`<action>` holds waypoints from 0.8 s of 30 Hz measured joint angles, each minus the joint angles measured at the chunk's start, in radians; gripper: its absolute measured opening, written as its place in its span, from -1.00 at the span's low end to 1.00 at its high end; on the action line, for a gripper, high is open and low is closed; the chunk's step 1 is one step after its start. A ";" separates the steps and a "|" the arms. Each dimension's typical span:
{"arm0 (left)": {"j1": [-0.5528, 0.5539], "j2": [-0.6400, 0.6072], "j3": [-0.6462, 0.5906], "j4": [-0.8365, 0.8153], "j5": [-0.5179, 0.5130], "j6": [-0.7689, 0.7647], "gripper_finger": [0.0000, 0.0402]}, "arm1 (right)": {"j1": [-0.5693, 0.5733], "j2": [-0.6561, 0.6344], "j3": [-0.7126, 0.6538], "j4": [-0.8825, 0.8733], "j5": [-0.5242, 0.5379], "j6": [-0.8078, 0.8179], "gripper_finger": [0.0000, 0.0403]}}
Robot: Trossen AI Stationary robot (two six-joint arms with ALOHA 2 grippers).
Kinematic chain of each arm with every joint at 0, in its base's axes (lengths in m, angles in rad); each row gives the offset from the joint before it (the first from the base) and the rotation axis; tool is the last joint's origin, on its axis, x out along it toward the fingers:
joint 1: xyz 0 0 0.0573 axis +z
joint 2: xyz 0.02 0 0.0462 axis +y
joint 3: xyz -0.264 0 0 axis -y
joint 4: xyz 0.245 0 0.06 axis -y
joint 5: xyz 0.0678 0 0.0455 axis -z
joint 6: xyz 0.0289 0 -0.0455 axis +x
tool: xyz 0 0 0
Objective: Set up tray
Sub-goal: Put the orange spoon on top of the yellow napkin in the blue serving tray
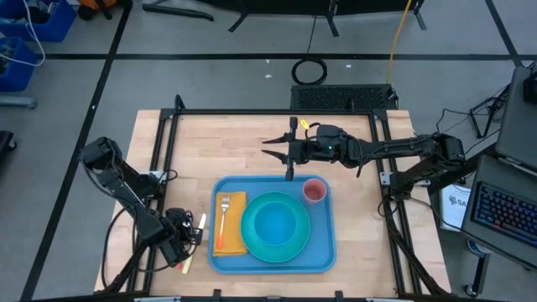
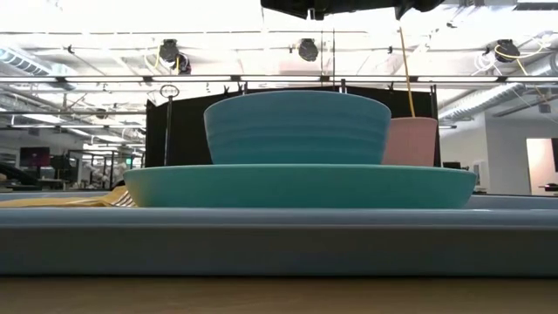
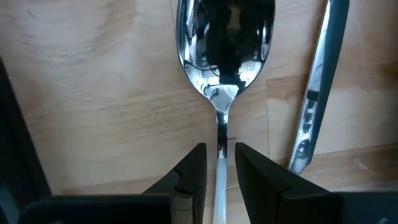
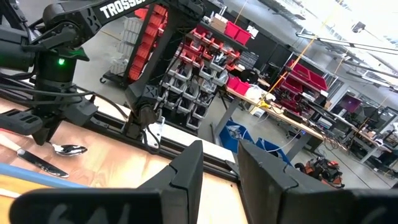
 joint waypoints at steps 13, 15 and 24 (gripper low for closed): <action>0.001 -0.006 -0.059 0.093 -0.004 -0.010 -0.93 | 0.000 0.000 0.000 -0.001 0.000 0.000 -0.55; 0.001 -0.006 -0.064 0.098 -0.010 -0.007 -0.93 | 0.000 0.000 0.000 -0.004 0.000 0.000 -0.55; 0.002 -0.005 -0.058 0.075 -0.044 0.002 -0.96 | 0.000 0.000 0.000 -0.005 0.000 0.000 -0.55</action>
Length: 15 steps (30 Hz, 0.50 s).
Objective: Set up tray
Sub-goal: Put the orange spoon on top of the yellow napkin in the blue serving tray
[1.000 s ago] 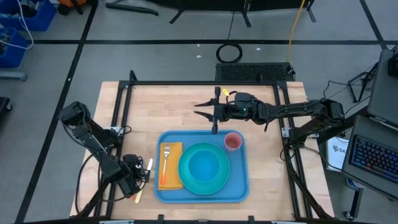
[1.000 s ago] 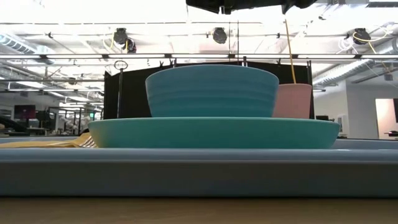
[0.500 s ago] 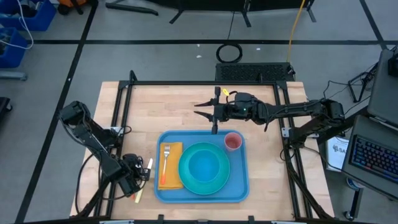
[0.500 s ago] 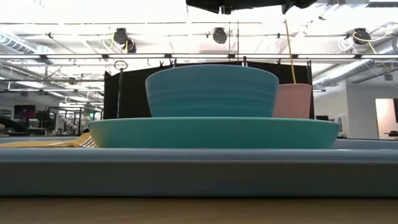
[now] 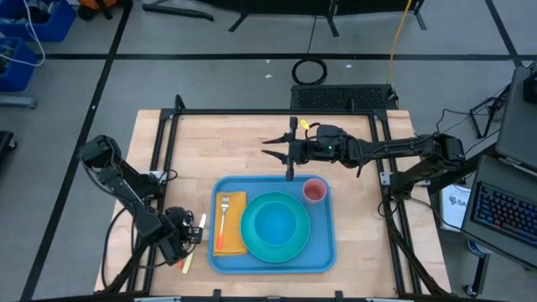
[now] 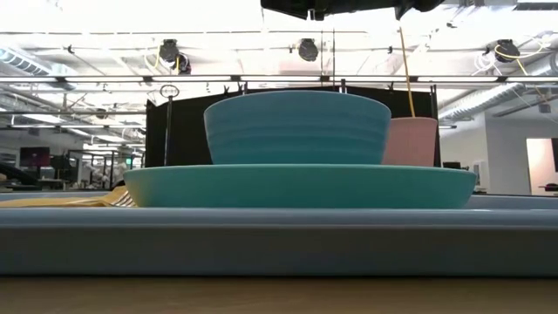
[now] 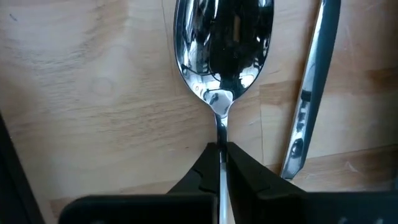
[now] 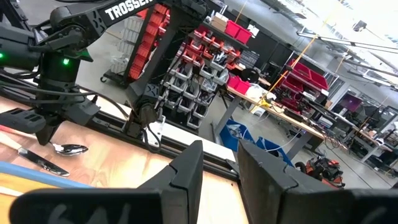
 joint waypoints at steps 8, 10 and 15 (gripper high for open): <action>0.002 -0.025 0.048 -0.136 -0.067 0.014 -0.96 | 0.000 0.000 0.000 0.000 0.000 0.000 -0.55; 0.001 -0.039 0.057 -0.134 -0.075 0.015 -0.96 | 0.000 0.000 0.000 0.000 0.000 0.000 -0.55; 0.002 -0.080 0.058 -0.142 -0.119 0.013 -0.96 | 0.000 0.000 0.000 0.000 0.000 0.000 -0.55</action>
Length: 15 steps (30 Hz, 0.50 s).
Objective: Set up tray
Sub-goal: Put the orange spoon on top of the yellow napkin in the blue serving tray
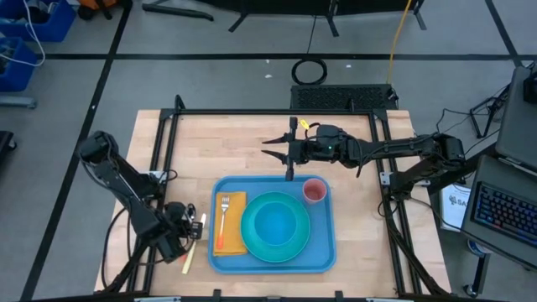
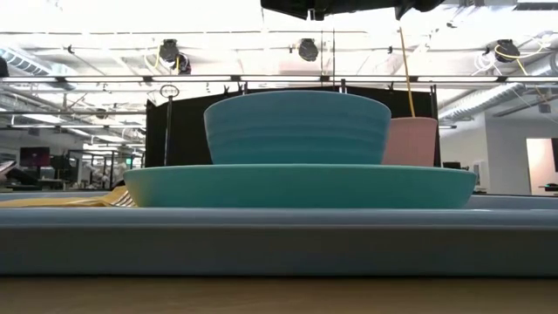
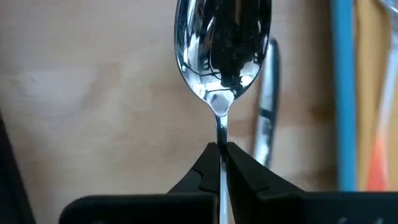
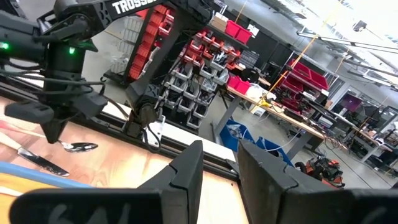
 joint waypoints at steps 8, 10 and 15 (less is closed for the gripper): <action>0.031 -0.077 0.001 0.015 -0.152 0.042 -0.96 | 0.000 0.000 0.000 0.000 0.000 -0.002 -0.55; 0.050 -0.097 0.001 0.022 -0.186 0.075 -0.96 | 0.000 0.000 0.000 0.000 0.000 -0.003 -0.55; 0.110 -0.122 0.002 0.087 -0.287 0.163 -0.96 | 0.000 0.000 0.000 0.000 0.000 -0.003 -0.55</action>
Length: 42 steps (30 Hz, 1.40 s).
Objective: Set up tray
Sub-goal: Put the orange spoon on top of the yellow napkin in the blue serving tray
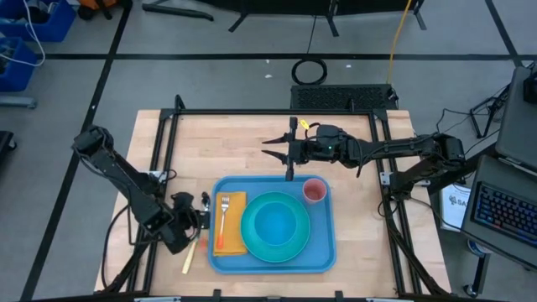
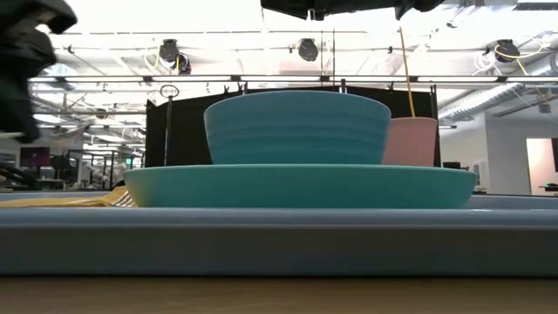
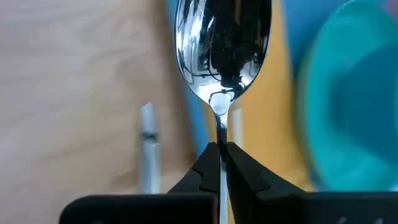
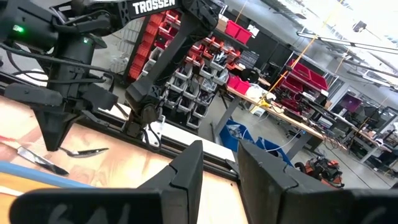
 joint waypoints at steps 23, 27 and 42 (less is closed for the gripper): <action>0.362 0.049 0.002 0.303 0.135 0.363 -0.96 | 0.000 0.000 0.000 -0.007 0.000 -0.001 -0.55; 0.386 0.110 0.002 0.345 0.207 0.384 -0.96 | 0.000 0.000 0.000 -0.007 0.000 0.000 -0.55; 0.444 0.221 0.002 0.465 0.275 0.453 -0.96 | 0.000 0.000 0.000 -0.012 0.000 0.000 -0.55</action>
